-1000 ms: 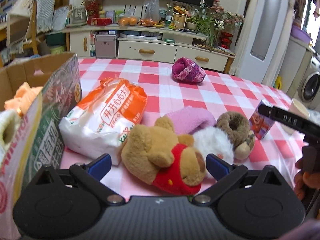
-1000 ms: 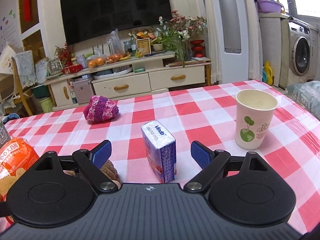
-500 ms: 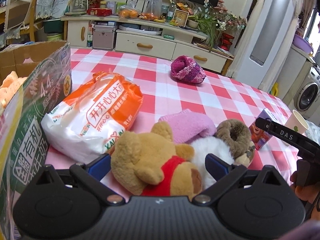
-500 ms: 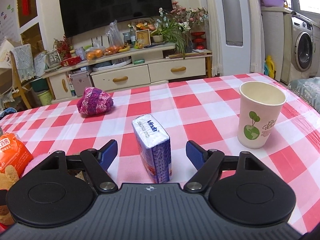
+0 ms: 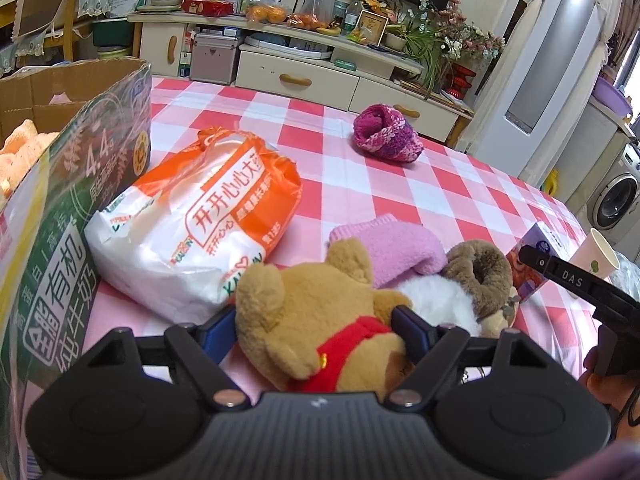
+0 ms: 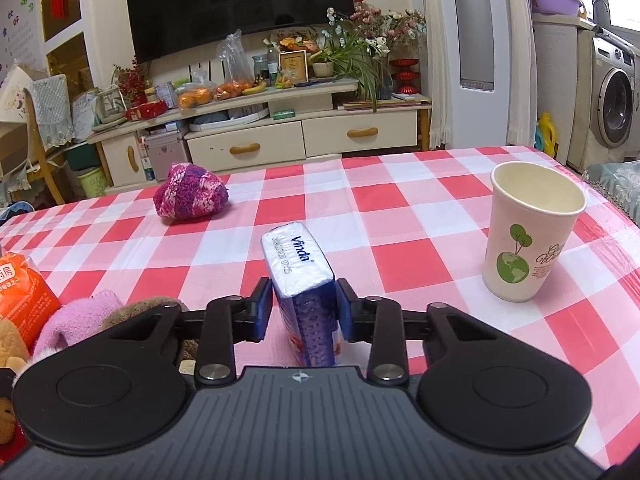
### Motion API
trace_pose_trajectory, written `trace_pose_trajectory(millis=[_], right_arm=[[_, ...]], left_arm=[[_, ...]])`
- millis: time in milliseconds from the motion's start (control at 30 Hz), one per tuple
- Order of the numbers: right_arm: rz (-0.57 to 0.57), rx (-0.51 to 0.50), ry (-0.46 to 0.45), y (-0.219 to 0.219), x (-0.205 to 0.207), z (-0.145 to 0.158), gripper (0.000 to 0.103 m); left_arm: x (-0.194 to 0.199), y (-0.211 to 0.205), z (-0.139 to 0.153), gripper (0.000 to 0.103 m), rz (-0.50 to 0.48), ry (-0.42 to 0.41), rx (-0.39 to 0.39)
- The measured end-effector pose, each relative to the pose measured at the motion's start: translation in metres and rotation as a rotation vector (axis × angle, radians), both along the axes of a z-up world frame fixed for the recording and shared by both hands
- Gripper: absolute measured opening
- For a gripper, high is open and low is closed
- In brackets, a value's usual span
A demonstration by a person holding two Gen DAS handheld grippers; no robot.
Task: Organize soft objects
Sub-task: 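Grasp the Vinda tissue pack with the right tool while the left grasps the brown teddy bear, then carry the tissue pack and teddy bear over the cardboard box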
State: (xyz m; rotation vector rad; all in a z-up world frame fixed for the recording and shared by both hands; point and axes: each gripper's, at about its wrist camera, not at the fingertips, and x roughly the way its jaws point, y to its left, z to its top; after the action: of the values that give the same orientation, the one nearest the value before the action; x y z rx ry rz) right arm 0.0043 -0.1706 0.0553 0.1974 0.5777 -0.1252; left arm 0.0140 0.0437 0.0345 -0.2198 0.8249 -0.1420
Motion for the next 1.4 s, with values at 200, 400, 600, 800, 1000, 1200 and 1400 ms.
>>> trace_pose_trajectory(millis=[200, 400, 600, 800, 1000, 1200, 1400], right_arm=[[-0.004, -0.020, 0.006, 0.000, -0.001, 0.000, 0.032], [0.000, -0.032, 0.006, 0.001, -0.004, 0.000, 0.031], [0.007, -0.040, -0.003, 0.002, -0.008, 0.002, 0.031], [0.022, -0.036, -0.010, 0.005, -0.012, 0.003, 0.031], [0.049, -0.037, -0.032, 0.012, -0.020, 0.011, 0.031], [0.062, -0.017, -0.047, 0.017, -0.030, 0.017, 0.031], [0.092, 0.031, -0.043, 0.025, -0.038, 0.020, 0.031]], left_arm=[[0.000, 0.003, 0.001, 0.078, -0.002, 0.009, -0.012], [-0.002, 0.007, 0.004, 0.078, -0.005, 0.003, -0.025], [-0.008, 0.010, 0.011, 0.078, -0.015, -0.027, -0.041], [-0.012, 0.014, 0.016, 0.078, -0.029, -0.053, -0.055], [-0.019, 0.013, 0.024, 0.078, -0.061, -0.087, -0.075], [-0.022, 0.008, 0.027, 0.078, -0.101, -0.105, -0.098], [-0.023, 0.004, 0.027, 0.078, -0.130, -0.115, -0.091]])
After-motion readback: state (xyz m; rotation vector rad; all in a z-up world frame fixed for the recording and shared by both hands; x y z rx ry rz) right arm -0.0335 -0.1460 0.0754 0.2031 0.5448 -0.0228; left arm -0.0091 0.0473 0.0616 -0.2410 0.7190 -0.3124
